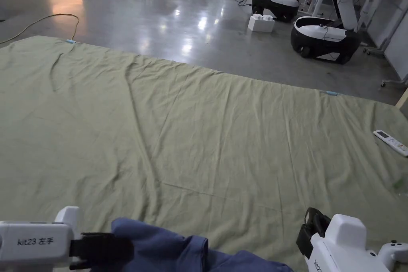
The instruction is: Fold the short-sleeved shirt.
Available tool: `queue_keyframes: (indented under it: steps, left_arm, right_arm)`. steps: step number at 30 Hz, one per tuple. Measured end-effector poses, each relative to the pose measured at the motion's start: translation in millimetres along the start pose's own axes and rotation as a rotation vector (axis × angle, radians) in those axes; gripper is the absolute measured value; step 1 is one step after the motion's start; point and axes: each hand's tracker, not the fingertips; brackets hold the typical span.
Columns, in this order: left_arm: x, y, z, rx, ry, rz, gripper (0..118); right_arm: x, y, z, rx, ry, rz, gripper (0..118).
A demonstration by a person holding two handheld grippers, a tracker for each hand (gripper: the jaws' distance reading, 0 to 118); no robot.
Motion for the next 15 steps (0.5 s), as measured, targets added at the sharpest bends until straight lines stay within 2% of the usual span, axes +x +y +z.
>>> queue_keyframes:
  steps: [8,15]
  left_arm:
    - [31,23,58,0.01,0.281,-0.122,14]
    - [72,19,54,-0.011,0.465,-0.23,14]
  right_arm:
    - [-6,1,-2,0.004,0.021,0.002,3]
    - [-8,0,-7,0.003,0.035,-0.007,3]
